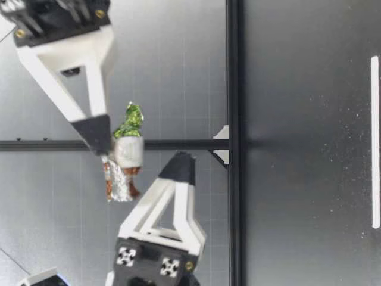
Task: Pick up the candy and unwrap it.
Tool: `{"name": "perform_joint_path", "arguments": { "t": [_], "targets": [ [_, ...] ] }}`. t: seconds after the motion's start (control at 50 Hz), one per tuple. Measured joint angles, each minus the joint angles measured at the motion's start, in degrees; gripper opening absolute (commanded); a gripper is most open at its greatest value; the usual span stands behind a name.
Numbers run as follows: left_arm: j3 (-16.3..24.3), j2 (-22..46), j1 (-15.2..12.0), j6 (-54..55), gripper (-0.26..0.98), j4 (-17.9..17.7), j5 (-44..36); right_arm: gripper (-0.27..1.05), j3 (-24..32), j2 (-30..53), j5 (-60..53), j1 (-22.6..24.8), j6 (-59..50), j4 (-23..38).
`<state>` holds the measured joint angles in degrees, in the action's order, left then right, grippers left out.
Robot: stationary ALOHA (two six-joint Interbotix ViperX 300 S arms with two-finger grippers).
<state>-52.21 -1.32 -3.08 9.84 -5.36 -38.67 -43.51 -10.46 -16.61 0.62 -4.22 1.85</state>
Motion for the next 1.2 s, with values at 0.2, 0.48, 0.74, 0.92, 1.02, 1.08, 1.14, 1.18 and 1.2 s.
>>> {"name": "perform_joint_path", "arguments": {
  "t": [0.2, 0.48, 0.74, 0.92, 1.02, 1.08, 1.14, 1.18, 1.2],
  "targets": [
    [-0.18, -0.35, 1.05, -0.09, 0.43, 4.92, 0.0, -0.19, -0.79, -0.09, 0.0, -1.85, 0.0, -0.09],
    [0.35, -2.72, 2.99, 0.0, 0.47, 7.29, -0.35, -0.19, -0.79, 1.67, -0.09, -2.29, -0.97, -0.09],
    [0.79, -2.55, 2.46, 0.0, 0.47, 5.62, -1.67, -0.19, -0.79, 1.85, -0.09, -1.41, -2.11, -0.09],
    [0.97, 0.79, -0.53, 0.09, 0.47, 3.16, -1.76, -0.19, -0.53, 1.58, -0.09, 0.26, -2.11, -0.18],
    [1.41, 2.99, -1.32, 0.79, 0.47, 3.08, -1.76, -0.19, -0.53, 0.62, -0.09, 0.44, -1.76, -0.09],
    [1.49, 3.25, -1.05, 0.79, 0.47, 3.08, -1.76, -0.19, -0.62, 0.09, -0.18, 0.18, -1.58, -0.18],
    [1.49, 3.16, -0.97, 0.7, 0.47, 3.25, -1.76, -0.19, -0.97, -0.35, -0.26, -0.62, -1.58, -0.09],
    [1.41, 3.08, -0.88, 0.44, 0.47, 3.52, -1.76, -0.19, -1.32, -0.44, -0.35, -1.23, -1.67, -0.18],
    [1.41, 2.99, -0.7, 0.44, 0.47, 3.69, -1.76, -0.19, -1.41, -0.44, -0.35, -1.67, -1.67, -0.18]
  ]
}}
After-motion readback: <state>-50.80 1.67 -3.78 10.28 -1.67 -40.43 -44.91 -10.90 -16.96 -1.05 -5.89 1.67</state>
